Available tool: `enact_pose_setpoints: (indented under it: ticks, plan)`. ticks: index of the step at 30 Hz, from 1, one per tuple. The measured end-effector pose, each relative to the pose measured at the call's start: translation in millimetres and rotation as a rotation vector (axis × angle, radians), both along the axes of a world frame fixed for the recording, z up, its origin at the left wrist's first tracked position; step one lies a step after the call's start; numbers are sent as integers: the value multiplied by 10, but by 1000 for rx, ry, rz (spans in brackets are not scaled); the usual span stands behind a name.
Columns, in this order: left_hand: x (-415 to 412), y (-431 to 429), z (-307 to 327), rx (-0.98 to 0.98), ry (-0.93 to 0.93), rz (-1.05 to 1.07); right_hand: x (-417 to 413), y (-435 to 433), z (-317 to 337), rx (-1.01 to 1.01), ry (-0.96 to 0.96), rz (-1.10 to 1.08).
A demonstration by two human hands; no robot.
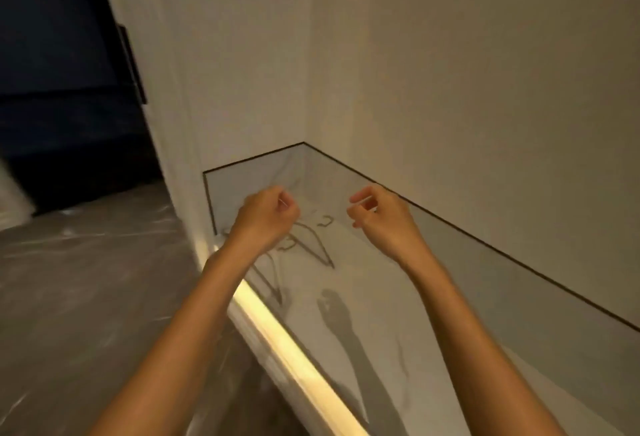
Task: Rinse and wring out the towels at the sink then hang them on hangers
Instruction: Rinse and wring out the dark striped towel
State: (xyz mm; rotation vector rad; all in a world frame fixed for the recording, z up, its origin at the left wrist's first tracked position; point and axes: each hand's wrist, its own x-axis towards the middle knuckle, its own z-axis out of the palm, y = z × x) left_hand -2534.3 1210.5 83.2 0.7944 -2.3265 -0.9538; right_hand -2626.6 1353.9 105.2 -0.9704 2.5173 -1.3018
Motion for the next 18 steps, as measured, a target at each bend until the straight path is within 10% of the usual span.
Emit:
enact_pose_setpoints:
  ticks: [18]
  plan:
    - [6095, -1955, -676, 211, 47, 1288, 5036, -4068, -510, 214, -78, 1255]
